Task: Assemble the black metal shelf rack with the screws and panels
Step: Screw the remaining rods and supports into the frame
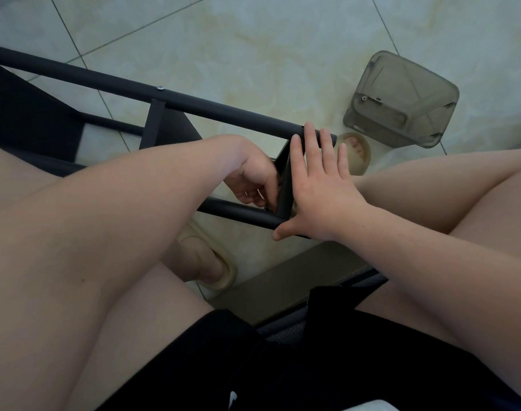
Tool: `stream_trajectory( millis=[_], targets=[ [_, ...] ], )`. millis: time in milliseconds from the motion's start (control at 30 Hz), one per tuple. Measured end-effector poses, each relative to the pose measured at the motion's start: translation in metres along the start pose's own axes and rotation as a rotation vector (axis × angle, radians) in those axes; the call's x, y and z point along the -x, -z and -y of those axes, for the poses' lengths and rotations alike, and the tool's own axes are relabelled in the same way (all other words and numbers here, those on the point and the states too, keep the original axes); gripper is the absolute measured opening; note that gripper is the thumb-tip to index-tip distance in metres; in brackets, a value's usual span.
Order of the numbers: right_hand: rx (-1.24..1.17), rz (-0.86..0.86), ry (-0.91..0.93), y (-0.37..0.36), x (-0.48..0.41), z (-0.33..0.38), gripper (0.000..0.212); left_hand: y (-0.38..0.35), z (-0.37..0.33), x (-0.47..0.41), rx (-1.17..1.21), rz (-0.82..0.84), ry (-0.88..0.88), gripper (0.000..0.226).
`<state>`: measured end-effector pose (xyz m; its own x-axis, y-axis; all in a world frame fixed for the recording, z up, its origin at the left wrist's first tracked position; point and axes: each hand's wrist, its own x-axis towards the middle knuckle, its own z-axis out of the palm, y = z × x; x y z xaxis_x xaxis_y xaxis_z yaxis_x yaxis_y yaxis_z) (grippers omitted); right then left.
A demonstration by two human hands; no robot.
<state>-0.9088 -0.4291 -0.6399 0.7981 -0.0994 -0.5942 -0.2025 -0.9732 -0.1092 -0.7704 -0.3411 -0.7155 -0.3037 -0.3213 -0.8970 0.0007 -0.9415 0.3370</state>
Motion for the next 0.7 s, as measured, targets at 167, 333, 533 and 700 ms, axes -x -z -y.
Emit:
stream_trajectory(
  millis=[167,333,533,700],
  targets=[
    [0.003,-0.009,0.005,-0.0011,-0.0004,-0.0004,0.163,-0.0014,0.0027,-0.0015,0.009,0.019,0.038,0.012],
    [-0.002,-0.01,0.006,-0.0015,-0.0003,-0.0004,0.162,-0.0037,0.0004,-0.0016,-0.021,0.016,0.034,0.008],
    [0.001,-0.002,0.007,-0.0004,0.0007,-0.0001,0.162,-0.0033,-0.0016,-0.0008,-0.023,0.022,0.023,0.008],
    [0.001,0.001,0.006,0.0008,0.0012,0.0001,0.161,-0.0016,-0.0004,0.0009,-0.015,0.044,0.003,0.015]
  ],
)
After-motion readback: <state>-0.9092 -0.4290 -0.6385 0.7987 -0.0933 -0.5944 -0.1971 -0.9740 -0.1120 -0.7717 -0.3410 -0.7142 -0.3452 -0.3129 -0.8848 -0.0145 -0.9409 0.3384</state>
